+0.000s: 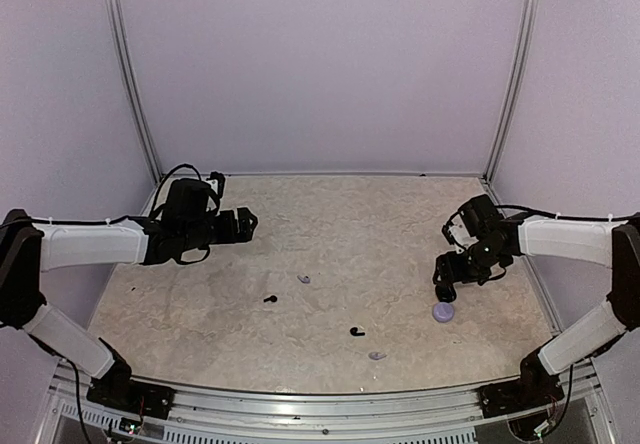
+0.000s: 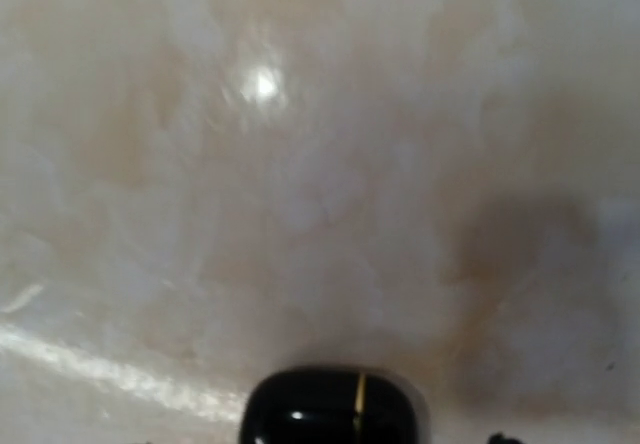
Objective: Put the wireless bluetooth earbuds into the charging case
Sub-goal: Move the charging case to the center of the board.
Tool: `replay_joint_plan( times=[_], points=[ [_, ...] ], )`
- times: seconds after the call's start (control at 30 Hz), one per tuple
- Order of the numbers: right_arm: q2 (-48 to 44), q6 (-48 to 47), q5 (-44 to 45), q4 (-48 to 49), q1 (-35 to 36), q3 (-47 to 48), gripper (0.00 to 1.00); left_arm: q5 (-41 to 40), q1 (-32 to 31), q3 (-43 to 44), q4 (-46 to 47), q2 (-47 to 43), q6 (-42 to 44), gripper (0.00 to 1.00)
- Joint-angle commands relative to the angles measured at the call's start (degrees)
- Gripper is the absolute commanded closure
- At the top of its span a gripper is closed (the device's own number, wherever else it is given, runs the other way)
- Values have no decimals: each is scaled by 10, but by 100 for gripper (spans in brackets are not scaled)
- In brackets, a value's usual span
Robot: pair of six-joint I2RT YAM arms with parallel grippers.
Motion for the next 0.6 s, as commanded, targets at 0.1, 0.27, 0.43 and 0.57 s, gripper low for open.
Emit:
replay_joint_plan(
  times=[0.1, 0.27, 0.43, 0.57],
  points=[
    [40, 3, -9, -28, 7, 18, 33, 6, -3, 12, 13, 6, 12, 1],
    [44, 3, -15, -27, 8, 17, 38, 6, -3, 11, 15, 8, 15, 1],
    [60, -6, -40, -22, 14, 15, 44, 2, -2, 11, 15, 11, 17, 1],
    [80, -17, -40, -25, 25, 28, 47, 1, -2, 9, 15, 9, 13, 1]
  ],
)
